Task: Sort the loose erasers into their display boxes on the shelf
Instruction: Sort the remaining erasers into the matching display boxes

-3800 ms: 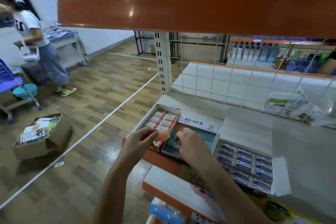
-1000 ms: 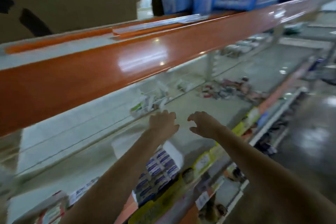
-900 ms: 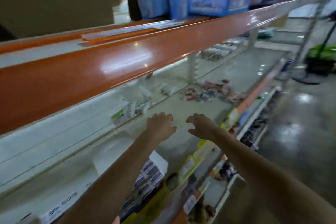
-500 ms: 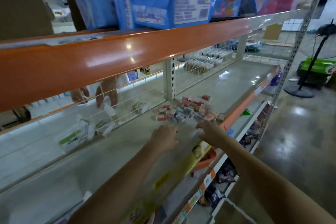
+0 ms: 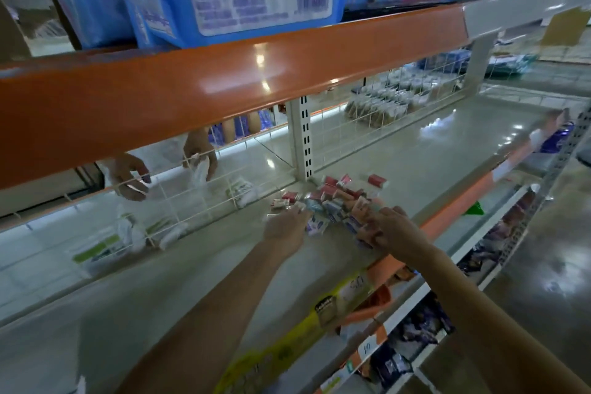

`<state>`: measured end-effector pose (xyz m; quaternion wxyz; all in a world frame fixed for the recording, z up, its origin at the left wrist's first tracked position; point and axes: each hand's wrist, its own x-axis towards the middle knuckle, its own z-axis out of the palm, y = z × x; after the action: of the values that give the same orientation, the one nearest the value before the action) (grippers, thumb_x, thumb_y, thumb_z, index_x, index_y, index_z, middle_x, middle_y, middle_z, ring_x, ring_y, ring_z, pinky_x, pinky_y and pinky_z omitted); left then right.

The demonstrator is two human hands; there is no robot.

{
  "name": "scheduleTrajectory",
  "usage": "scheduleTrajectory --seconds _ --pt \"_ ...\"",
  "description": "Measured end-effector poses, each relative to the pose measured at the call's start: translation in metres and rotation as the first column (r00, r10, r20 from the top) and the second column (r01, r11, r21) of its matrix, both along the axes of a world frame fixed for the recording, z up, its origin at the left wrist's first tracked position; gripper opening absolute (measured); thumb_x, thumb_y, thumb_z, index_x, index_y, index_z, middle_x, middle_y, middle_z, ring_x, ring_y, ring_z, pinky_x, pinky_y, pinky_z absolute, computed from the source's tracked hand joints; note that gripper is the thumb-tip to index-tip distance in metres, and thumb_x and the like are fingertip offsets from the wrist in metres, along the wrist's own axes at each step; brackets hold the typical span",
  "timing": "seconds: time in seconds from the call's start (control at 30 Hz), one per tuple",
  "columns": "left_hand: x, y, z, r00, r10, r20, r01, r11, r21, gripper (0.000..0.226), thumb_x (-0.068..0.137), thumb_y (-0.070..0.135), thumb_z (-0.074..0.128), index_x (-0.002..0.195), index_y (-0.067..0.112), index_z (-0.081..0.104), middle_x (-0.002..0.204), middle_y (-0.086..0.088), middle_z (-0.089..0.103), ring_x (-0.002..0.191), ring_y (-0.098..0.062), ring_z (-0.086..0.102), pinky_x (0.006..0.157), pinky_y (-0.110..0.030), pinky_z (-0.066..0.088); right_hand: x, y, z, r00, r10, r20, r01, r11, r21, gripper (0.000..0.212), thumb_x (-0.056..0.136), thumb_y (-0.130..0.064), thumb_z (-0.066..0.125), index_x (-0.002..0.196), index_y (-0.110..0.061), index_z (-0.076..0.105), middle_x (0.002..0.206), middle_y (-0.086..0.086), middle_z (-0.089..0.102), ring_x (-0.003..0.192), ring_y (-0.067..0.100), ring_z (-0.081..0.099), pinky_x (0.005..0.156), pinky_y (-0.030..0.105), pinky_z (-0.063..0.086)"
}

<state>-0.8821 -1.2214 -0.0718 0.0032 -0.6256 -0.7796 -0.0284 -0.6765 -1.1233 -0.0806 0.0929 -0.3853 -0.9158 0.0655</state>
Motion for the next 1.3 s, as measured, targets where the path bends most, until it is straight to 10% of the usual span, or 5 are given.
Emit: scheduleTrajectory --seconds 0.43,0.6,1.07,1.3 --pt "-0.006 0.006 -0.002 0.998 -0.02 0.055 0.014 0.993 0.116 0.025 0.089 0.024 0.057 0.114 0.022 0.06 0.113 0.002 0.062 0.099 -0.02 0.058 0.071 -0.028 0.04 0.003 -0.003 -0.003 0.93 0.067 -0.361 -0.119 0.985 -0.124 0.03 0.083 -0.038 0.063 0.107 -0.02 0.066 0.112 -0.003 0.054 0.101 0.011 0.047 0.088 0.022 0.038" --pt "-0.004 -0.029 -0.001 0.971 0.018 0.238 -0.073 0.971 0.226 0.025 0.085 0.028 0.063 0.11 0.028 0.061 0.102 0.004 0.065 0.089 -0.018 0.061 0.068 -0.028 0.043 -0.006 -0.025 0.007 0.911 0.095 -0.401 -0.209 0.945 -0.25 0.014 0.09 -0.029 0.058 0.102 -0.026 0.065 0.08 -0.014 0.056 0.066 0.001 0.052 0.059 0.013 0.042" --pt "-0.02 -0.212 0.02 0.863 0.3 0.405 -0.456 0.808 0.374 0.019 0.081 0.021 0.07 0.099 0.025 0.068 0.086 0.018 0.057 0.065 0.007 0.049 0.06 -0.004 0.034 -0.094 -0.134 0.023 0.736 -0.042 -0.676 -0.571 0.498 -0.652 0.014 0.084 -0.008 0.065 0.084 -0.02 0.072 0.075 0.005 0.07 0.064 0.011 0.065 0.062 0.018 0.053" --pt "-0.031 -0.325 0.022 0.774 0.486 0.406 -0.622 0.704 0.342 0.022 0.083 0.023 0.069 0.104 0.027 0.067 0.095 0.015 0.062 0.076 -0.003 0.057 0.071 -0.02 0.047 -0.143 -0.22 0.033 0.74 0.168 -0.651 -0.663 0.344 -0.665 0.019 0.082 -0.002 0.065 0.097 -0.012 0.07 0.086 0.007 0.07 0.073 0.015 0.064 0.068 0.021 0.053"
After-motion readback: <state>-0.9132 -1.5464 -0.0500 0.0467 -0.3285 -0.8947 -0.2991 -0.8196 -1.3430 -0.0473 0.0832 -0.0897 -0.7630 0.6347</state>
